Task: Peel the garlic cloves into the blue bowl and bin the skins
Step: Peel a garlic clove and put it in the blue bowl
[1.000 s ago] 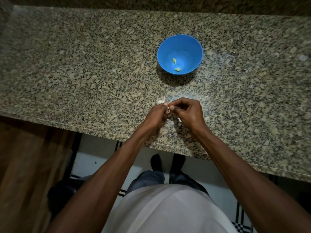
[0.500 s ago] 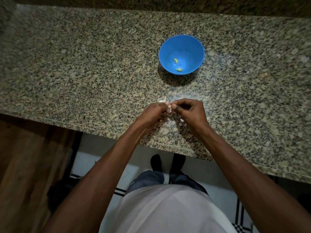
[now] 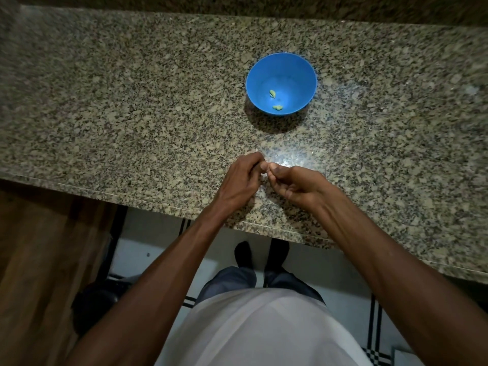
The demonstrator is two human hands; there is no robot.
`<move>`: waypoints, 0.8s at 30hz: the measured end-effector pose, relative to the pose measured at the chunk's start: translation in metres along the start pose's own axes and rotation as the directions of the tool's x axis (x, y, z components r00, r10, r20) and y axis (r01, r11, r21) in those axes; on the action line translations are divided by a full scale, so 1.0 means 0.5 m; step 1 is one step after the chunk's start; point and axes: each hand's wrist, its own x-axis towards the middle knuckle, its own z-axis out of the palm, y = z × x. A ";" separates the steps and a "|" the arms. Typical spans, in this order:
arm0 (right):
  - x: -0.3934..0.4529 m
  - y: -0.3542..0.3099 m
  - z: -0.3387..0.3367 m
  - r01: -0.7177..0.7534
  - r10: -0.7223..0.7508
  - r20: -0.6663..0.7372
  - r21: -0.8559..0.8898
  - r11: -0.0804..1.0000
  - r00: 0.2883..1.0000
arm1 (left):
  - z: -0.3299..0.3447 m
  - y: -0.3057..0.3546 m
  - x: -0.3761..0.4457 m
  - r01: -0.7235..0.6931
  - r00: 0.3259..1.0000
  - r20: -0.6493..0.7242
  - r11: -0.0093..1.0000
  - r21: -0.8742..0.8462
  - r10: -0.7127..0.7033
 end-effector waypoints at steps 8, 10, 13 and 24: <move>-0.007 0.014 -0.008 0.504 -0.580 0.070 -0.586 0.634 0.812 | 0.009 0.014 -0.001 0.423 0.906 0.223 0.768 -0.481 -0.359; -0.003 0.014 -0.010 0.541 -0.623 0.109 -0.624 0.563 0.774 | 0.009 0.021 0.004 0.539 0.835 0.356 0.498 -0.679 -0.420; -0.001 0.017 -0.009 0.572 -0.659 0.142 -0.649 0.501 0.739 | -0.003 0.031 0.006 0.594 0.788 0.475 0.277 -0.756 -0.393; -0.002 0.019 -0.032 0.521 -0.600 0.169 -0.707 0.479 0.782 | -0.017 0.013 -0.009 0.437 0.899 0.233 0.805 -0.402 -0.372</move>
